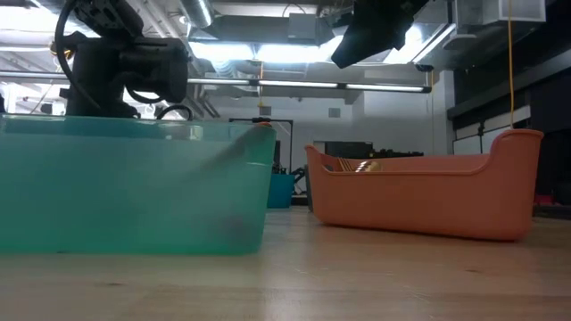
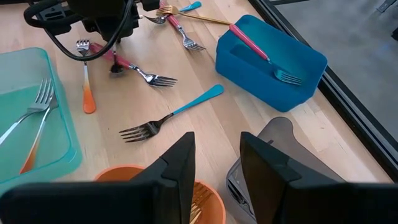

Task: Sort silverware by color (type)
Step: Put the orange fork into the green bin

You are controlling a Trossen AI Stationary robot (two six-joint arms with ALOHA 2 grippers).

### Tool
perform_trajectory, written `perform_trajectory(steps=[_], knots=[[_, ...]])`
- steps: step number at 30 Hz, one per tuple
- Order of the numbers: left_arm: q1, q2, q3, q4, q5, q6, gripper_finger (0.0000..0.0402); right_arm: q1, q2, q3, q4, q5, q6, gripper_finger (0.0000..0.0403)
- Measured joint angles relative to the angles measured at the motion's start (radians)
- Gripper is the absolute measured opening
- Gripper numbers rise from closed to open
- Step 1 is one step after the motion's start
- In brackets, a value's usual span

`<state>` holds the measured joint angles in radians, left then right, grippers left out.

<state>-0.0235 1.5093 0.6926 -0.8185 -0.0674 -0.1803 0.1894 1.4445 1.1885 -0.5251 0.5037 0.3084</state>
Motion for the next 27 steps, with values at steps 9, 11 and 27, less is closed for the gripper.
perform_trajectory(steps=[9, 11, 27], knots=[[0.000, 0.000, -0.001, -0.001, -0.011, -0.027, 0.0010, 0.000, 0.000, 0.000, 0.000, 0.000, 0.000, 0.0115], [0.000, 0.001, 0.005, -0.003, -0.012, -0.028, 0.0011, 0.000, 0.000, 0.000, 0.000, 0.000, 0.000, 0.0115], [0.032, 0.004, 0.179, 0.002, -0.128, -0.127, 0.0012, 0.000, 0.000, 0.000, 0.004, 0.000, 0.001, 0.0115]])
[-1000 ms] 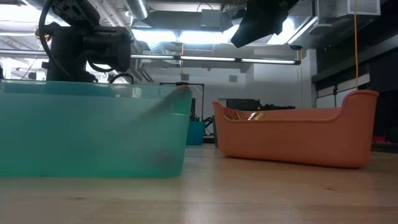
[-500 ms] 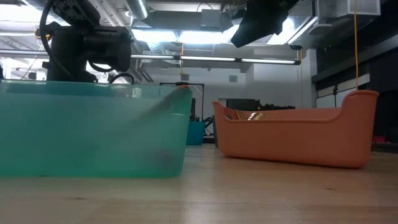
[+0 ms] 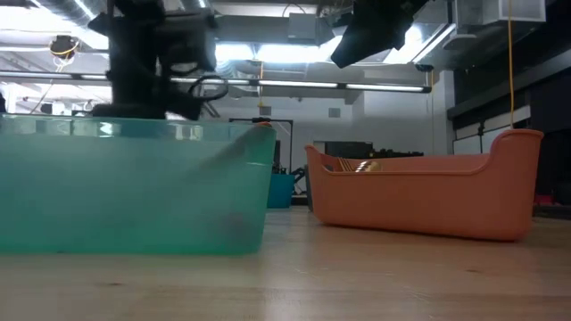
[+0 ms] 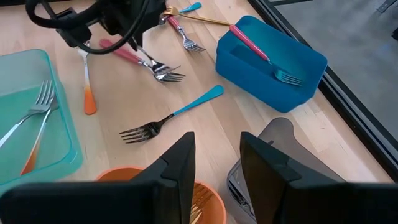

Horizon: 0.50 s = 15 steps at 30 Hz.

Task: Sort silverware by color (type)
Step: Put the orange fork into the green bin

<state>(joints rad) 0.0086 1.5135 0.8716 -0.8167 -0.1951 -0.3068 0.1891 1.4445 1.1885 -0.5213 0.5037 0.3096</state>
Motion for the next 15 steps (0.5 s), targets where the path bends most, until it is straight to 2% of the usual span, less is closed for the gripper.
perform_trajectory(steps=[6, 15], knots=[[0.022, -0.001, 0.066, 0.113, -0.013, -0.054, 0.0012, 0.000, 0.000, 0.000, 0.006, 0.000, 0.000, 0.0115], [0.008, -0.002, 0.078, 0.654, -0.008, -0.086, 0.0012, 0.000, 0.000, 0.000, 0.069, 0.000, 0.044, 0.0115]])
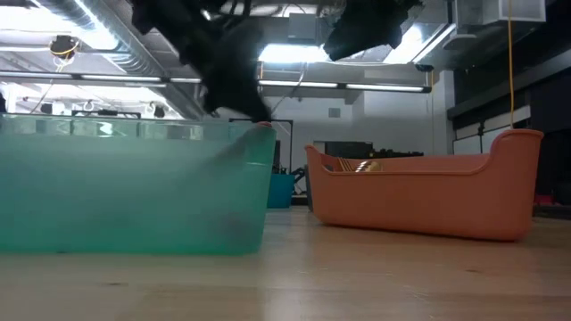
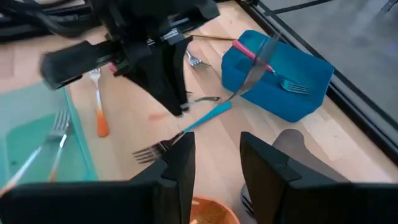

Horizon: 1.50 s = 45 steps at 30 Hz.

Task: Sort silverware by color (type)
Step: Put the orange fork into the green bin

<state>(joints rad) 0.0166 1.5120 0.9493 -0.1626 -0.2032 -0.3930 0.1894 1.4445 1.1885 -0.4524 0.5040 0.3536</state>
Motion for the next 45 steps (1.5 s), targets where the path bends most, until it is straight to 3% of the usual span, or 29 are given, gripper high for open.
perform_trajectory(steps=[8, 19, 27, 45], knots=[[-0.011, 0.000, 0.000, 0.321, -0.020, 0.027, 0.0012, 0.000, 0.000, 0.000, 0.022, 0.043, 0.088, 0.0115], [-0.013, 0.000, 0.001, 0.386, -0.020, 0.010, 0.0012, 0.000, 0.006, 0.000, 0.179, 0.071, 0.088, 0.0115], [-0.024, 0.000, 0.001, 0.466, -0.007, 0.011, 0.0012, 0.000, 0.021, 0.000, 0.185, 0.158, 0.116, 0.0115], [-0.055, -0.001, 0.001, 0.514, -0.016, 0.010, 0.0012, 0.001, 0.019, 0.000, 0.231, 0.155, 0.114, 0.0112]])
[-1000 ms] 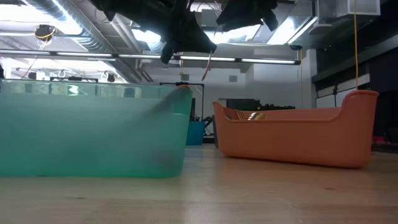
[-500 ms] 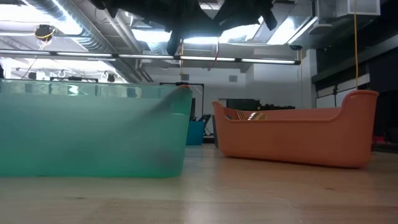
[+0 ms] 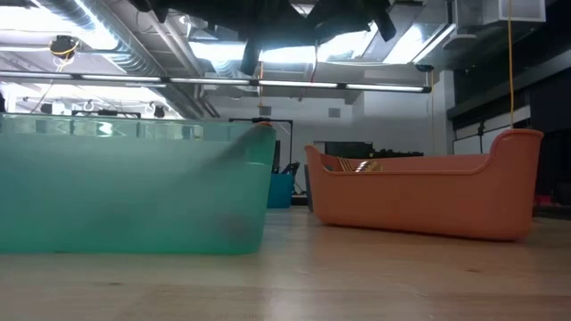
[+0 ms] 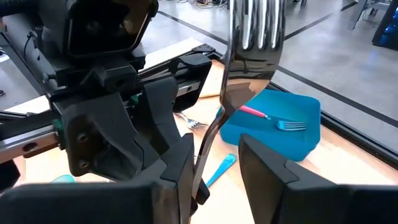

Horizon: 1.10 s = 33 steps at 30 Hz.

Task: Sort silverware by color (type)
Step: Put the orange fork into the green bin

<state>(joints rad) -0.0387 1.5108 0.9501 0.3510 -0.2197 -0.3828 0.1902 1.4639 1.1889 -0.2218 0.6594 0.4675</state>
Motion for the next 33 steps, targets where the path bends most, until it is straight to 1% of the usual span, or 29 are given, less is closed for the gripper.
perform_trajectory(steps=[3, 9, 10, 15, 17, 22, 28, 33], knots=[[0.000, 0.000, 0.000, 0.000, -0.001, 0.000, 0.0012, 0.000, 0.000, 0.000, 0.000, -0.001, 0.000, 0.0092], [0.000, 0.000, 0.000, 0.001, -0.012, 0.003, 0.0012, 0.000, 0.000, 0.000, 0.002, -0.005, 0.001, 0.0016], [0.000, 0.000, 0.000, 0.002, -0.014, 0.005, 0.0012, 0.000, 0.000, 0.000, 0.003, -0.006, 0.001, 0.0009], [-0.001, 0.000, 0.000, -0.001, -0.014, 0.004, 0.0012, 0.000, 0.000, 0.000, 0.001, -0.023, -0.006, 0.0012], [-0.001, 0.000, 0.000, -0.002, -0.015, 0.004, 0.0015, -0.001, 0.000, 0.000, 0.001, -0.026, -0.022, 0.0006], [-0.001, 0.000, 0.000, -0.003, -0.015, 0.000, 0.0034, -0.001, 0.000, 0.000, 0.011, -0.047, -0.053, 0.0004], [-0.001, 0.000, 0.000, 0.001, -0.015, -0.001, 0.0055, -0.001, 0.000, 0.000, 0.036, -0.049, -0.096, 0.0001], [0.000, 0.000, 0.001, -0.021, 0.018, -0.001, 0.0078, -0.001, 0.000, 0.000, 0.032, -0.055, -0.110, 0.0000]])
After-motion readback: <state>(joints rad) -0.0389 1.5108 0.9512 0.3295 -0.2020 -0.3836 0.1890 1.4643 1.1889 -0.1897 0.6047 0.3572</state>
